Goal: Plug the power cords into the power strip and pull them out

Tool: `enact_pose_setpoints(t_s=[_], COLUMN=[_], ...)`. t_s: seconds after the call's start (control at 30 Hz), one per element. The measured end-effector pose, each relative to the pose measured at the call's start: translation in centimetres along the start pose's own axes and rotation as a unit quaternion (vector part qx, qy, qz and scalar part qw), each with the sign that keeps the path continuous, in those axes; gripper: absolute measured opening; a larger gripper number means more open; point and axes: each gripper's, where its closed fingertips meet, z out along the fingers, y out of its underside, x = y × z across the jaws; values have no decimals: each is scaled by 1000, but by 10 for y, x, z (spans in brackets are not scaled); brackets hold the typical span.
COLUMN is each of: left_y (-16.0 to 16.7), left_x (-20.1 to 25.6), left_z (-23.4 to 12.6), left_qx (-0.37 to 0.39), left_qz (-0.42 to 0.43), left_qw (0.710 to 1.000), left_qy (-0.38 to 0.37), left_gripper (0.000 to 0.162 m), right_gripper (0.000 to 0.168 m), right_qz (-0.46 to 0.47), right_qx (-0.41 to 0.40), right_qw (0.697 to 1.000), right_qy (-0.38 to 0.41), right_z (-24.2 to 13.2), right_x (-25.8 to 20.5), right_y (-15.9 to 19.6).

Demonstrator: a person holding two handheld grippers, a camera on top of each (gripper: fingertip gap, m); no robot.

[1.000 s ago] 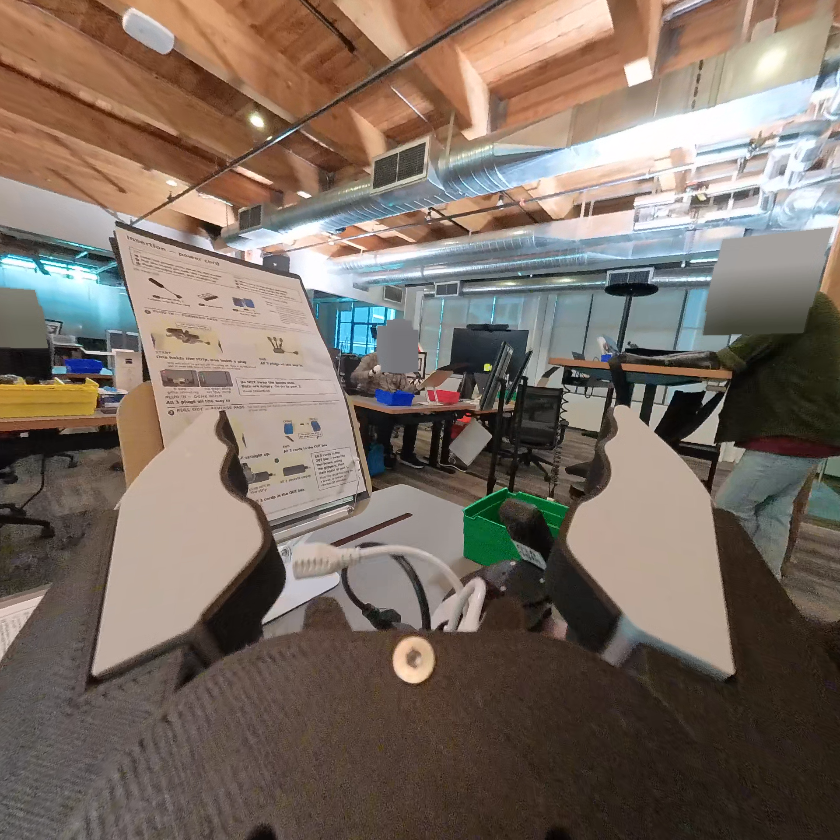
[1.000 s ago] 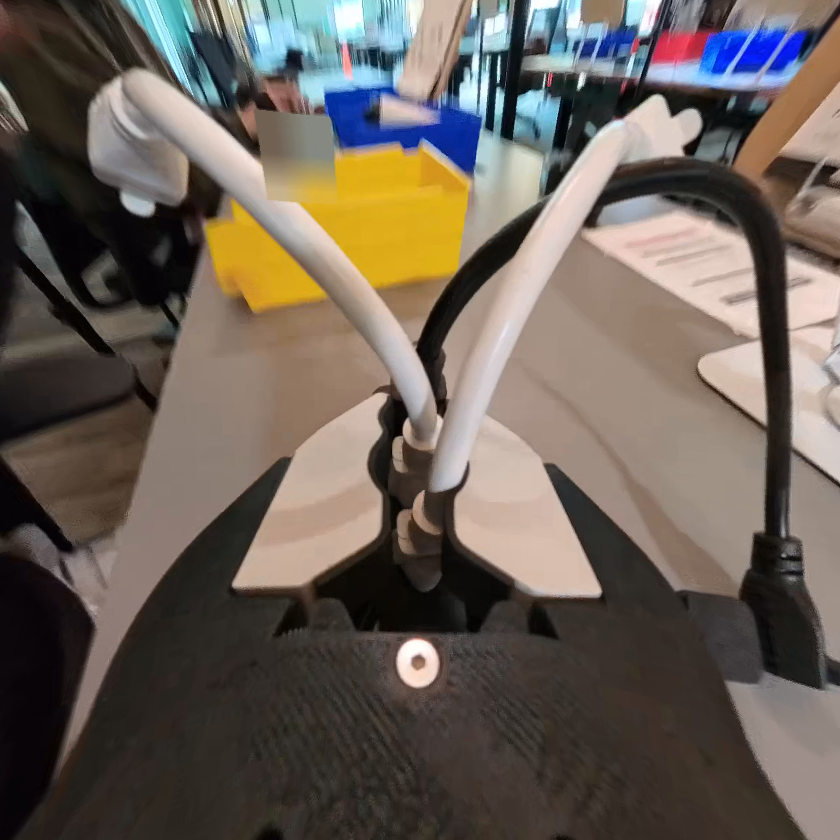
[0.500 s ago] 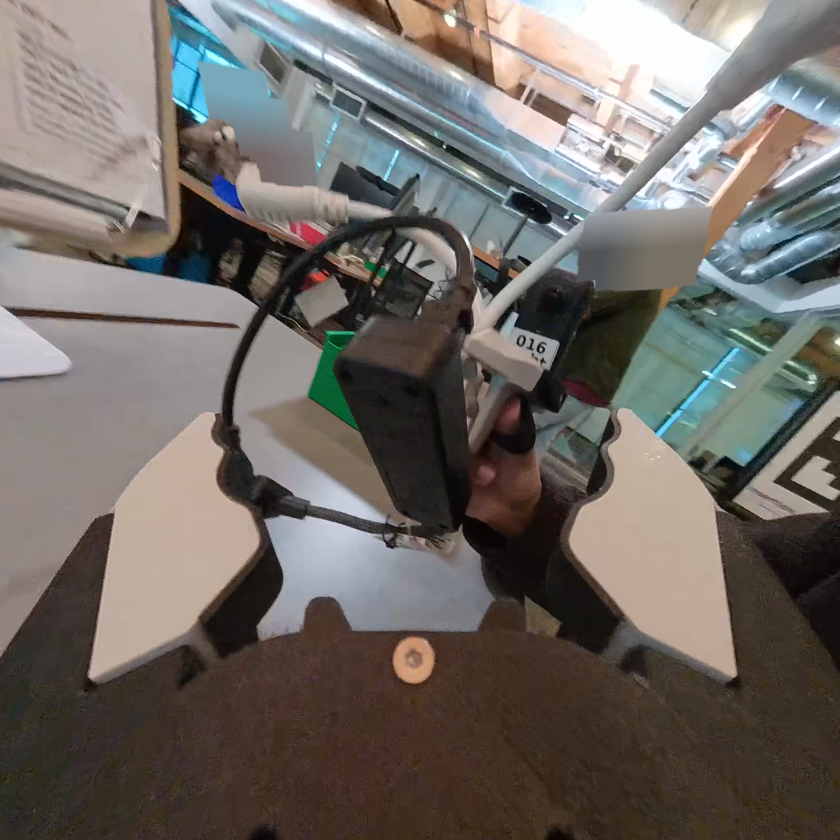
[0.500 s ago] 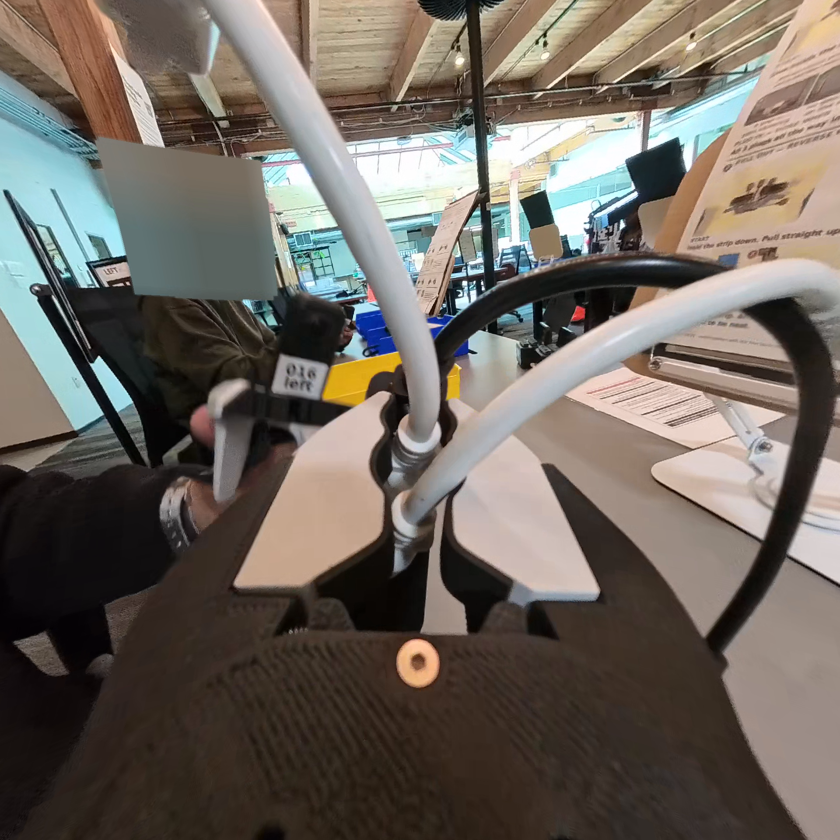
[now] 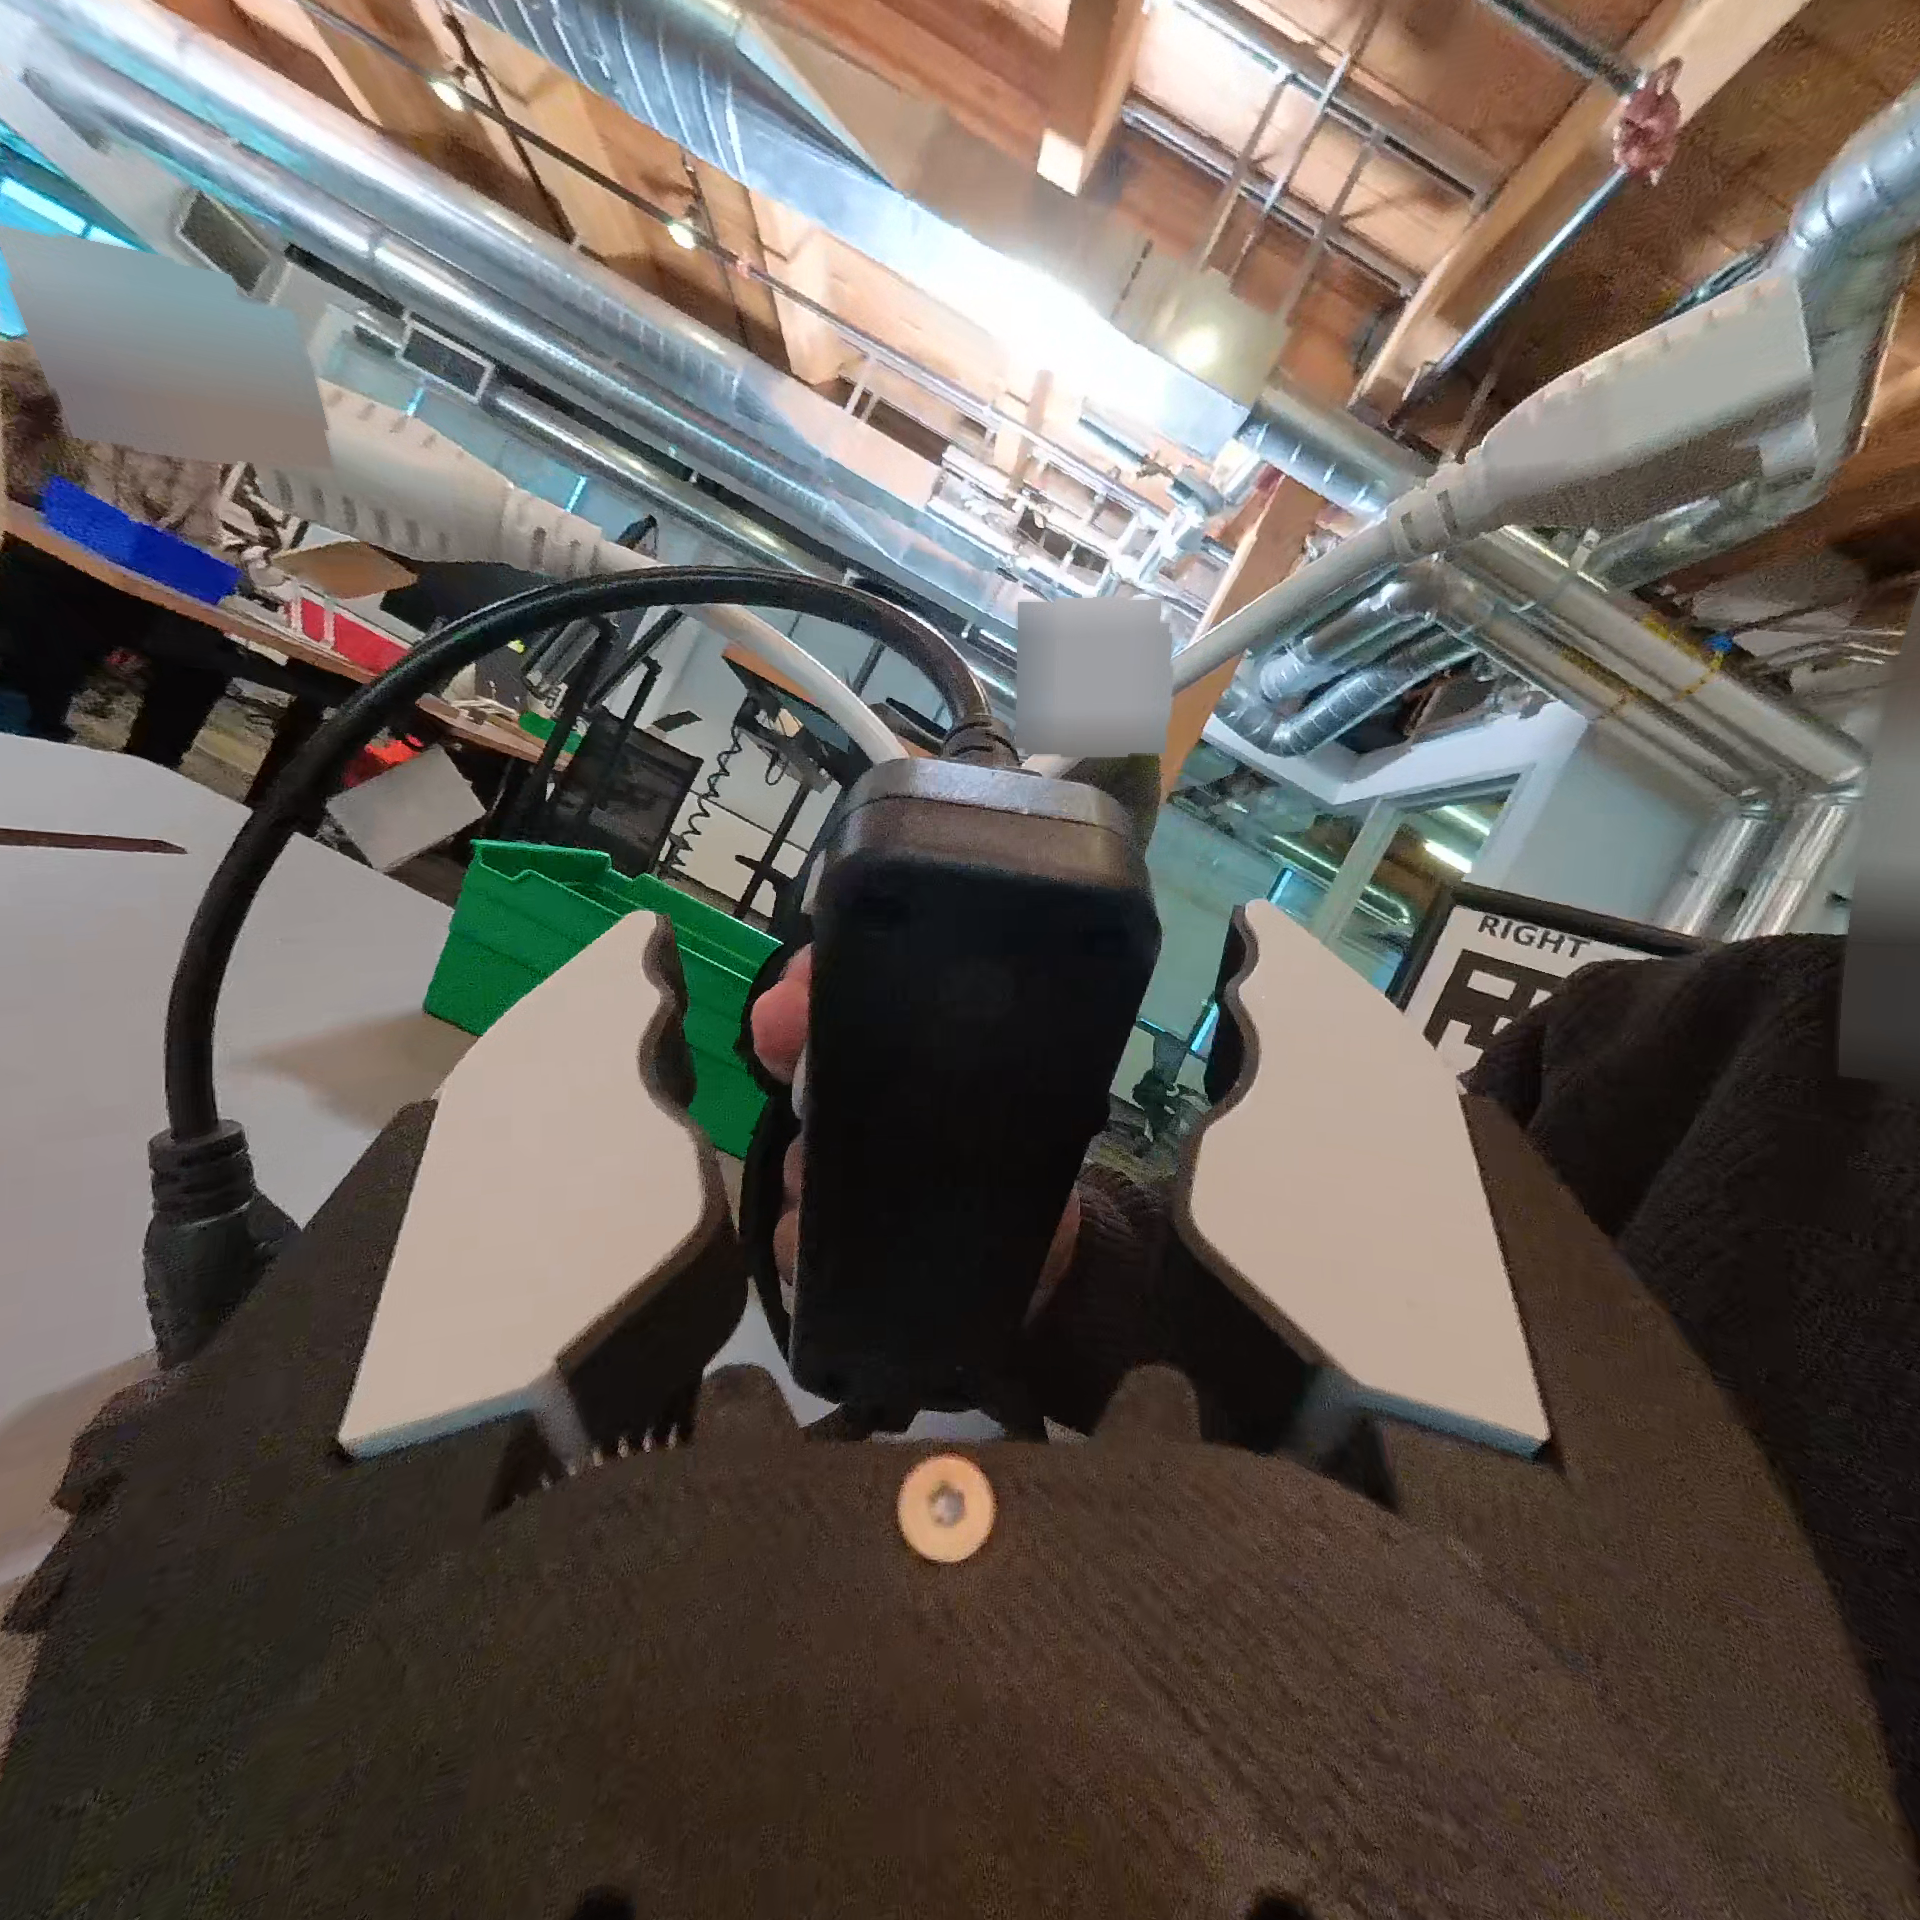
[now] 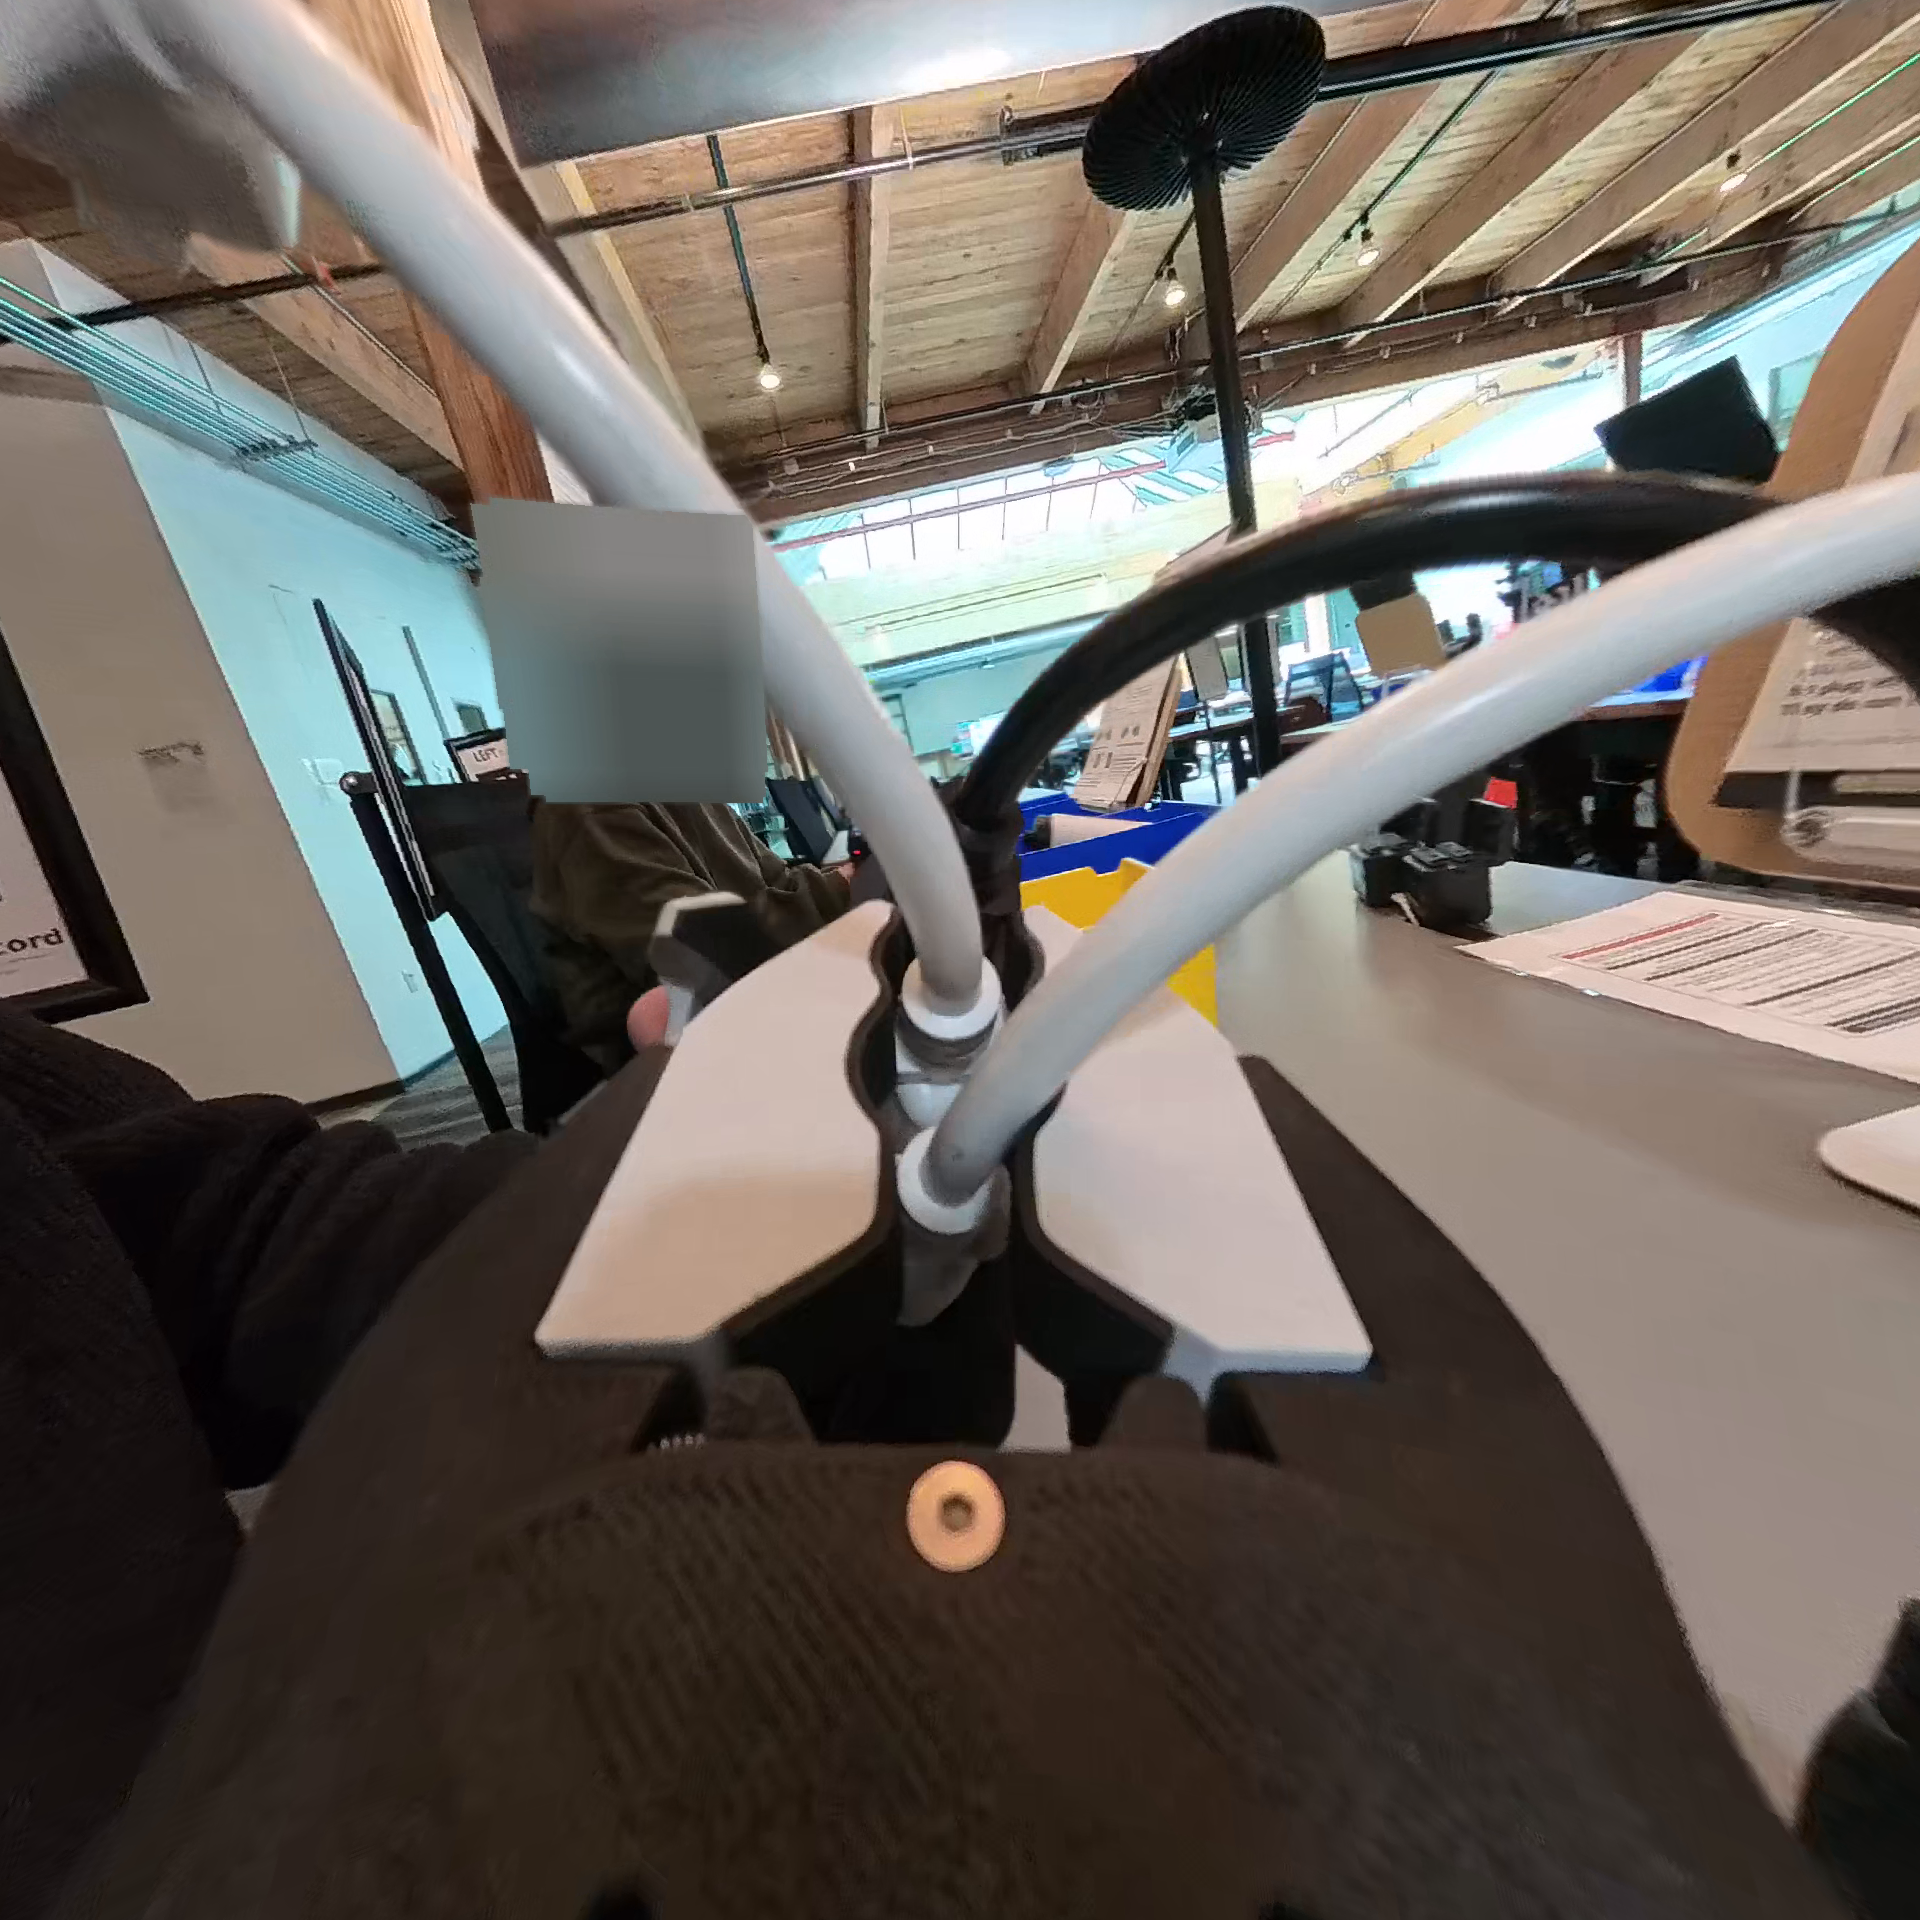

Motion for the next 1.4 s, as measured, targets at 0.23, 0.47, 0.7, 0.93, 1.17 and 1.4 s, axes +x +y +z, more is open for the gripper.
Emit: enact_pose_setpoints(t_s=[0.23, 0.47, 0.7, 0.93, 1.17, 1.4], left_y=[11, 11, -11, -34, -48, -45], left_x=[6, 7, 9, 18, 21, 24], left_z=[-1, -4, -16, -29, -35, -39], left_qx=[-33, -64, -85, -114, -110, -113], left_qz=[51, 100, 176, 213, 228, 202], left_qw=[998, 993, 980, 968, 963, 969], left_qy=[8, -4, -41, -67, -89, -83], left_gripper=[52, 51, 51, 52, 51, 51], right_gripper=[18, 17, 41, 44, 42, 28], right_qz=[41, 44, 0, -44, -63, -42], right_qx=[38, 41, -5, -71, -133, -90], right_qw=[998, 997, 1000, 996, 988, 968], right_qy=[-25, -39, -9, 8, 57, 232], right_z=[1, 0, -4, 0, -17, -81], right_x=[-4, -7, 6, 9, 35, 72], right_y=[-1, 1, 10, 33, 45, 9])
